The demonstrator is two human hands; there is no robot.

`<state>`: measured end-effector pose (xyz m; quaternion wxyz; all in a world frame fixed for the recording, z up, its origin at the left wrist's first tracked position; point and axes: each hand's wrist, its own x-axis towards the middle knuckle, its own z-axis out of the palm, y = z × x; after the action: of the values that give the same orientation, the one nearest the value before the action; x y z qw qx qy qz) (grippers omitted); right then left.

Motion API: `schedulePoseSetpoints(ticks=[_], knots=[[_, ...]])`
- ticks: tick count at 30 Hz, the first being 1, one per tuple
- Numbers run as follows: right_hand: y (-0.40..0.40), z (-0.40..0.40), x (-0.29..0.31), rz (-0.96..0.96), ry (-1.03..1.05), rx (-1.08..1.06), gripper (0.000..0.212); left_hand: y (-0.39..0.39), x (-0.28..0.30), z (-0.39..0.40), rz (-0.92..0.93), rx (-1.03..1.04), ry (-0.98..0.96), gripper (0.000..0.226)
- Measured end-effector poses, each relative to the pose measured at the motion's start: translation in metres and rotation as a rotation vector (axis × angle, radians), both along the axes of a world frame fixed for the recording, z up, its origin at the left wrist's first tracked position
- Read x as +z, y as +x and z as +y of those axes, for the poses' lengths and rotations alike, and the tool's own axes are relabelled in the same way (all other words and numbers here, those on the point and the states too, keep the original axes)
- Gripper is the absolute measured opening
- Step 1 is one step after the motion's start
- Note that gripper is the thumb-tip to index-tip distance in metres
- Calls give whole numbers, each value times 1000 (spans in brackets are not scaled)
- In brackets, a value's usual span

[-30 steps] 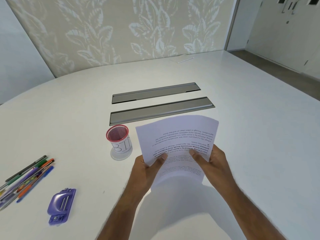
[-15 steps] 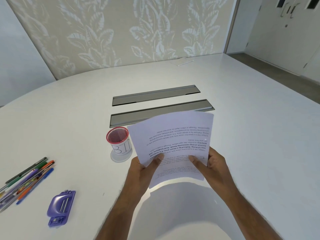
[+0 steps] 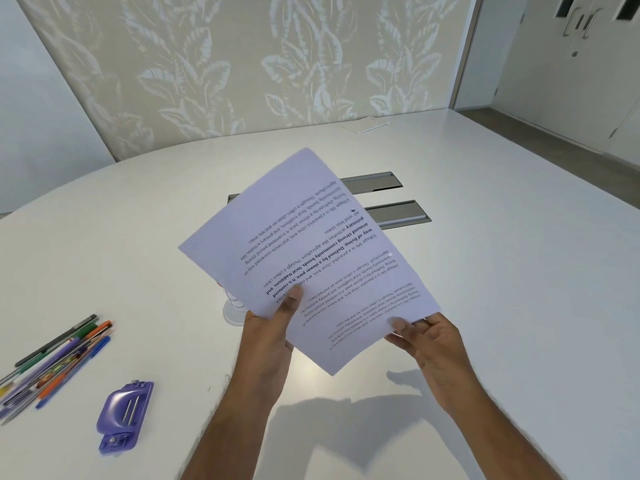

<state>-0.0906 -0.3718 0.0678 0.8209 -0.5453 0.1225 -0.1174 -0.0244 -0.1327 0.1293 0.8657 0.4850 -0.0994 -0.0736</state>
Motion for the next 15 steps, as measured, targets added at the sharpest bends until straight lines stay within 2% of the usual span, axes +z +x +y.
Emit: schedulePoseSetpoints(ticks=[4, 8, 11, 15], knots=[[3, 14, 4, -45, 131, 85, 64, -4, -7, -9, 21, -28, -83, 43], [4, 21, 7, -85, 219, 58, 56, -6, -13, -12, 53, -41, -97, 47], [4, 21, 8, -85, 184, 16, 45, -6, -16, -9, 51, -31, -97, 49], [1, 12, 12, -72, 37, -68, 48, 1, -16, 3, 41, 6, -100, 51]])
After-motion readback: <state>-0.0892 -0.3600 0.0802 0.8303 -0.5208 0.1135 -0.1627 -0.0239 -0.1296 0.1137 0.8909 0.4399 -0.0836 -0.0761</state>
